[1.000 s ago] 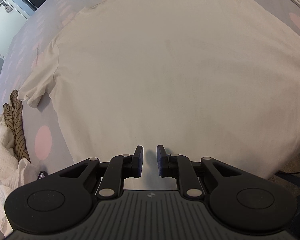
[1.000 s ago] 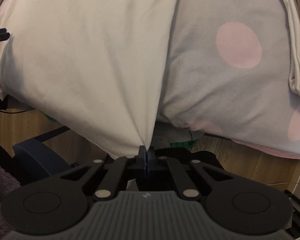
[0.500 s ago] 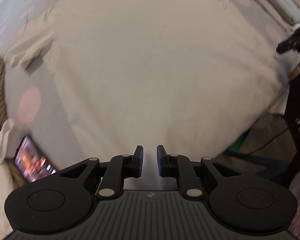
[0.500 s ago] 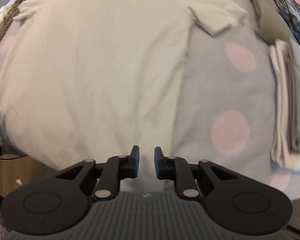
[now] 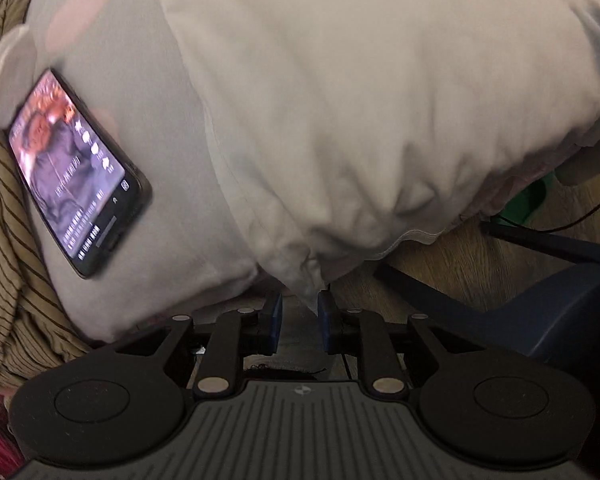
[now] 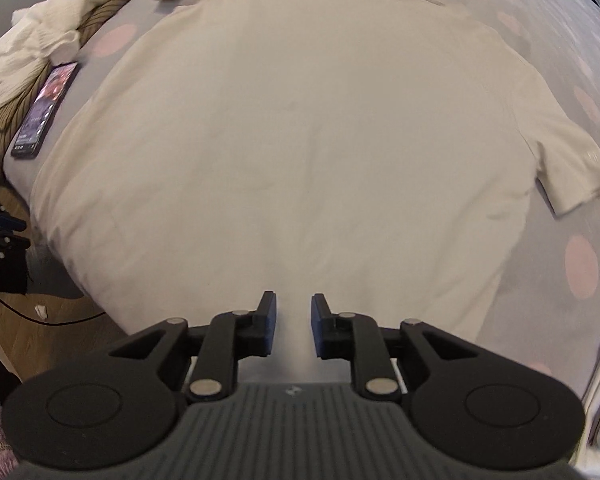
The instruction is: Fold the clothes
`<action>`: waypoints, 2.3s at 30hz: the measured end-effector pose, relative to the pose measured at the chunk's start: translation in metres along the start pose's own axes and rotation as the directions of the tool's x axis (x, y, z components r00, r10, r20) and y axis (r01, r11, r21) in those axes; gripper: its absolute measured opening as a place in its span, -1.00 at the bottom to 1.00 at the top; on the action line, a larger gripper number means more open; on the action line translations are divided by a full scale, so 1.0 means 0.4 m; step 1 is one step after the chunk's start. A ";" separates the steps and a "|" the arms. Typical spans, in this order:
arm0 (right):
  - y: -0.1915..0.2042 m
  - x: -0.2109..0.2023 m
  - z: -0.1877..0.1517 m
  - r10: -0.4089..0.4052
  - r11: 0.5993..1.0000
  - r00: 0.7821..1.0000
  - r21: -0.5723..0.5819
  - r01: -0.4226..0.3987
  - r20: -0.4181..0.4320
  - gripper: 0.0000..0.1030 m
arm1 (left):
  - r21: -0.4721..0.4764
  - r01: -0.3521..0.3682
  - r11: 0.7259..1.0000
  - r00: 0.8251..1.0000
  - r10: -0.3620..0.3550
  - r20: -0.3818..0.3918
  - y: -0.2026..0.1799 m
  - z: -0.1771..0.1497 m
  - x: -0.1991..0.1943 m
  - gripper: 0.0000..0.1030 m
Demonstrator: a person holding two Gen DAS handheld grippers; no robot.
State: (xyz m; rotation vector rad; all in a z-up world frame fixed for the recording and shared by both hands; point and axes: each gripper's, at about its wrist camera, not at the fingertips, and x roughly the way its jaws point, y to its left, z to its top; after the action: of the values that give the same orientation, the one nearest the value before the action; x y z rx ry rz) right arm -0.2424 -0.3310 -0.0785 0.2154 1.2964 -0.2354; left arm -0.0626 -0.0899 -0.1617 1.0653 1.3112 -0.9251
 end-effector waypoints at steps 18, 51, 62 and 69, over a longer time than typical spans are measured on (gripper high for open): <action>0.048 0.020 0.020 -0.020 0.995 1.000 -0.100 0.019 -0.009 -0.58 | -0.076 0.117 0.990 0.987 -0.124 -0.098 0.074 -0.047 -0.042 -1.00; -0.084 -0.037 0.194 -0.156 0.978 0.983 0.157 0.140 0.096 -0.46 | -0.456 0.248 0.855 0.901 -0.030 0.434 0.470 0.215 -0.318 -0.58; -0.082 0.024 0.323 -0.185 0.964 0.973 0.218 0.151 0.141 -0.46 | -0.580 0.327 0.746 0.838 0.055 0.543 0.605 0.317 -0.249 -0.48; -0.104 0.106 0.360 -0.140 0.966 0.985 0.230 0.115 0.095 -0.46 | -0.614 0.377 0.693 0.796 0.096 0.597 0.664 0.417 -0.225 -0.39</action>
State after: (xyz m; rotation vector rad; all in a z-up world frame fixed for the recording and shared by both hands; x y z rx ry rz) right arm -0.1112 -0.4146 -0.0834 0.3064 1.1736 -0.4990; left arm 0.2326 -0.1816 -0.0577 0.0161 1.0605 -0.6712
